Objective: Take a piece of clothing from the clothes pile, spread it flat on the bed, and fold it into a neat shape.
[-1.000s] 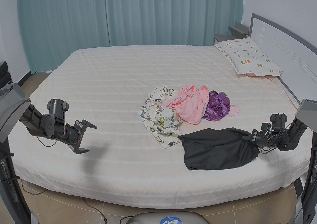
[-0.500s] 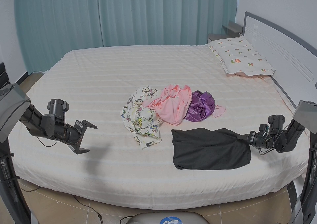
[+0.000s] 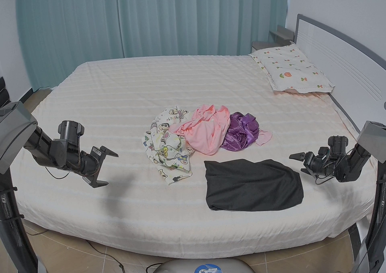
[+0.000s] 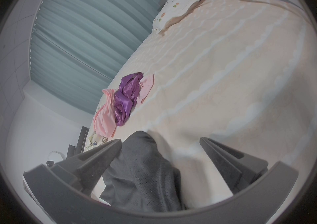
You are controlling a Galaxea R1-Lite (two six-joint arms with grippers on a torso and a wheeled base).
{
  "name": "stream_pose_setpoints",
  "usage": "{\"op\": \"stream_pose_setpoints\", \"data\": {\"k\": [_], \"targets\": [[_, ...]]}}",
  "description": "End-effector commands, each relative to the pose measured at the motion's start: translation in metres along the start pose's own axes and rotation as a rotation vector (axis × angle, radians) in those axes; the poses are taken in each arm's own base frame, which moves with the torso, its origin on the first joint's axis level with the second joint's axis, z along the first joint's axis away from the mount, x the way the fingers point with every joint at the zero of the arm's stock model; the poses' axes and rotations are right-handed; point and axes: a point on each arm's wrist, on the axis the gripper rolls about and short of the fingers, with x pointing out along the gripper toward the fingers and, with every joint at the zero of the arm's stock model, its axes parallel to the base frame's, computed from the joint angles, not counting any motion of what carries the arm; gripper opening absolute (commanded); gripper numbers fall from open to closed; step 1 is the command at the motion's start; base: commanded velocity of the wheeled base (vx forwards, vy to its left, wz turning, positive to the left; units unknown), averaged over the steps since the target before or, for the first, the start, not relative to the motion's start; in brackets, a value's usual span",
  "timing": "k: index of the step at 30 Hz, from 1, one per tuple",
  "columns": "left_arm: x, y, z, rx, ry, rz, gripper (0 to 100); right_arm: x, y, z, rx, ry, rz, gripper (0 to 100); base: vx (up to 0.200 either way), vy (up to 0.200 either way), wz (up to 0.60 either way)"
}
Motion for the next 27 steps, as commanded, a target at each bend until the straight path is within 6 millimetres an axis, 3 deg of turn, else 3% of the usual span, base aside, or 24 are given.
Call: {"op": "stream_pose_setpoints", "data": {"k": [1,7,11,18,27], "targets": [[0.003,-0.002,-0.004,0.01,-0.008,0.005,100,0.005,-0.001,-0.008,0.009,0.025,-0.003,100,0.0,0.0,0.0],[0.006,-0.009,-0.011,0.024,-0.006,0.007,100,0.004,-0.002,-0.01,0.02,0.03,-0.011,100,0.0,-0.133,0.0],[0.018,-0.021,-0.046,0.059,0.064,0.01,100,0.01,0.002,-0.016,0.069,0.047,-0.003,100,0.0,-0.2,0.0],[0.023,-0.028,-0.064,0.052,0.1,0.003,100,0.019,0.007,-0.018,0.055,0.052,0.012,100,0.0,-0.2,0.0],[0.028,-0.029,-0.081,0.076,0.119,0.021,100,0.022,0.016,-0.024,0.04,0.07,0.026,100,0.0,0.0,0.0]]}}
